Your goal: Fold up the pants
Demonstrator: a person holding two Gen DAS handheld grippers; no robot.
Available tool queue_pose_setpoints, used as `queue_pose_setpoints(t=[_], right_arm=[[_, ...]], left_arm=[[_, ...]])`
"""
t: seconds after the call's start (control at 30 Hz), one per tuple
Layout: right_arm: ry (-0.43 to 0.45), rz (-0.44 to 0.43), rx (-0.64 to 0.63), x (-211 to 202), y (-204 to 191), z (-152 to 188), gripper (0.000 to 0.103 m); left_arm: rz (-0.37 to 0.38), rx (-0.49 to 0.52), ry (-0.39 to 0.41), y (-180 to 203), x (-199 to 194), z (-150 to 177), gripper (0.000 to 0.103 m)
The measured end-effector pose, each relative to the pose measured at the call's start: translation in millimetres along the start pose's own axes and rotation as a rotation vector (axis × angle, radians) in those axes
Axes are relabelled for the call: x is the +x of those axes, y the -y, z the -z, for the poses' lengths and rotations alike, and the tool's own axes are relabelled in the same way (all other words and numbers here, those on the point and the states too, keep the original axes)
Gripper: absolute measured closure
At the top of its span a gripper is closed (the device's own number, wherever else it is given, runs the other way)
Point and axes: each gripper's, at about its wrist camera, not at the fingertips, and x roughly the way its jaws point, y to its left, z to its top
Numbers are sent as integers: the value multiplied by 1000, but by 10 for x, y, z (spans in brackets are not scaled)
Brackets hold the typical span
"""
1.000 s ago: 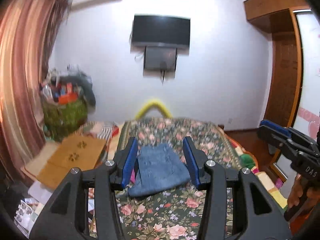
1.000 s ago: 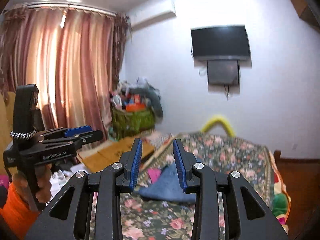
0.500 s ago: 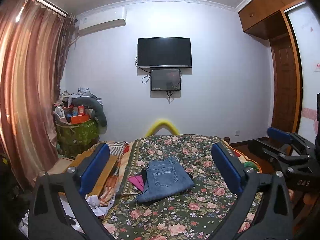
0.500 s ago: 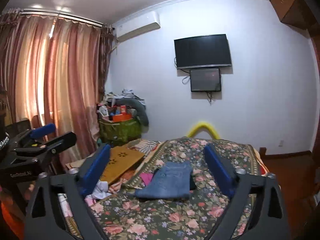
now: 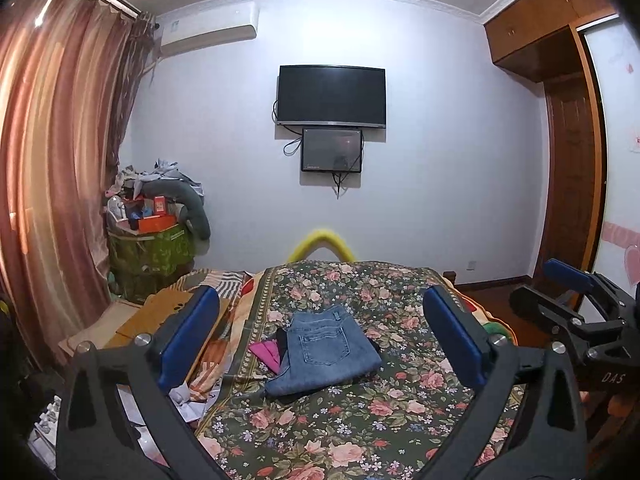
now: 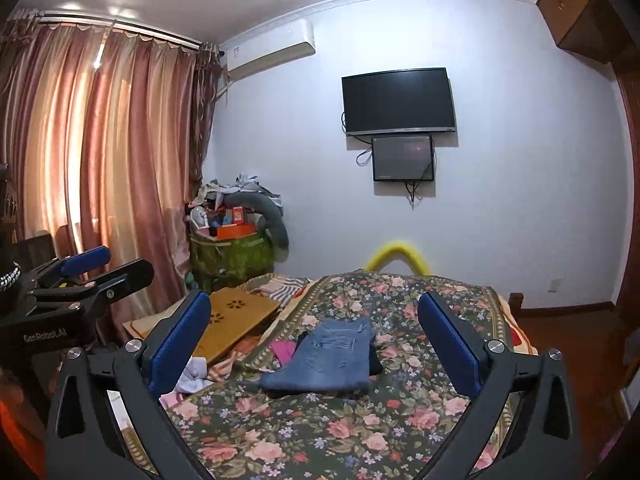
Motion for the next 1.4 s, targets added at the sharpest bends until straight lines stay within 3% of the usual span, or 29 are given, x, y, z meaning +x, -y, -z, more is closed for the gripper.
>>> queue_pose_setpoints(t=[1.4], right_arm=[[-60,16,11,21,100,32,0]], left_arm=[[31,-8,-45,-19,222,77,0]])
